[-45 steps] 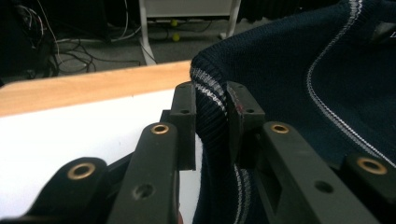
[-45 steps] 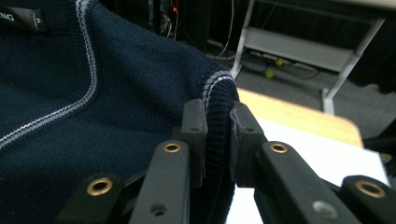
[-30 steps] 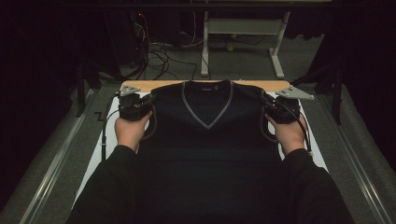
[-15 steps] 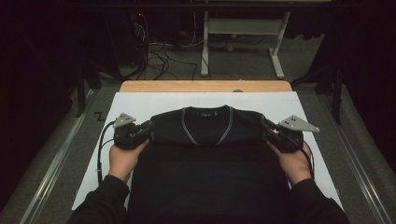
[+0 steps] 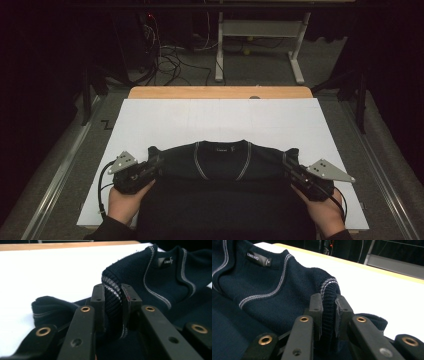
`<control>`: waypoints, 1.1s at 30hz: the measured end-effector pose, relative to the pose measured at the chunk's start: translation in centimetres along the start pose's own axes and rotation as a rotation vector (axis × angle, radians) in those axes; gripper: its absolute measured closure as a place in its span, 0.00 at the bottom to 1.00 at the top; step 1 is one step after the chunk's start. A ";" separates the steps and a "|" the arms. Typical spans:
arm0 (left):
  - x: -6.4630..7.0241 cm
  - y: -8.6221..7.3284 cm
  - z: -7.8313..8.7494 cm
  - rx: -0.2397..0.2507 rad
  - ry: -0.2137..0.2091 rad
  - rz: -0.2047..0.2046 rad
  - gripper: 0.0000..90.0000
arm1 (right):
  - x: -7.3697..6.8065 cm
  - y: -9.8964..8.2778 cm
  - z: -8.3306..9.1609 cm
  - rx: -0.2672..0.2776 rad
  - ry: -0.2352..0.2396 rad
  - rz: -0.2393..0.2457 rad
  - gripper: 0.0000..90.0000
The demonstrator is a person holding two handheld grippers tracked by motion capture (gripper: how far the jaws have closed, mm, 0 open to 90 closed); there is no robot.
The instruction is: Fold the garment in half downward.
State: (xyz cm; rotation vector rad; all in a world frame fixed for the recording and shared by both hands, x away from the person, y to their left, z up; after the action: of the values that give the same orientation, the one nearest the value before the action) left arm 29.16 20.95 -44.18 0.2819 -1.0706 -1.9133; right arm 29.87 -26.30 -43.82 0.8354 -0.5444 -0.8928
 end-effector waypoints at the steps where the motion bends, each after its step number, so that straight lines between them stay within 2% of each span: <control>1: 0.3 -0.3 0.4 -0.001 -0.004 -0.010 0.79 | -0.2 -0.3 0.4 0.003 0.006 -0.006 0.88; 4: 1.2 -1.3 1.2 -0.009 -0.011 -0.028 0.79 | -0.9 -1.3 1.5 0.014 0.011 0.003 0.88; 6: 1.5 -1.9 1.7 -0.020 -0.019 -0.023 0.79 | -1.2 -2.0 2.1 0.004 0.024 0.004 0.88; 11: 2.9 -3.8 2.5 -0.055 -0.021 -0.049 0.79 | -2.0 -3.4 3.5 -0.013 0.048 0.002 0.88; 15: 3.9 -4.9 3.4 -0.065 -0.045 -0.031 0.79 | -2.5 -4.3 4.4 -0.028 0.056 0.009 0.88; 17: 4.4 -5.6 3.7 -0.081 -0.049 -0.039 0.79 | -2.8 -4.7 4.9 -0.037 0.057 0.010 0.88; 21: 5.0 -6.6 4.2 -0.100 -0.068 -0.027 0.79 | -3.3 -5.3 5.6 -0.060 0.064 0.020 0.88; 25: 4.7 -6.9 3.8 -0.140 -0.049 -0.031 0.79 | -3.6 -5.7 5.7 -0.091 0.070 0.020 0.88; 28: 3.8 -7.1 2.8 -0.206 -0.045 -0.009 0.79 | -3.5 -6.0 5.1 -0.134 0.075 0.022 0.88; 30: 3.4 -7.2 2.0 -0.248 -0.036 -0.008 0.79 | -3.5 -6.2 4.4 -0.172 0.061 0.045 0.88; 33: 2.9 -7.2 0.9 -0.285 -0.019 -0.004 0.76 | -3.6 -6.4 3.6 -0.223 0.042 0.070 0.87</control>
State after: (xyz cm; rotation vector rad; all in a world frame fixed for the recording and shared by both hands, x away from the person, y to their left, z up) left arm 22.72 20.81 -48.54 0.1055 -0.7960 -2.0453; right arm 22.48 -27.01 -47.28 0.6281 -0.4259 -0.8523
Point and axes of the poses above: each handheld gripper's, and its own axes: z roughly backward along the jaws, y roughly out of its top, x roughly to its right, the point moved 2 cm from there along -z, roughly forward along the jaws, and after that the axes turned 12 degrees about -x, right-handed, at the moved point
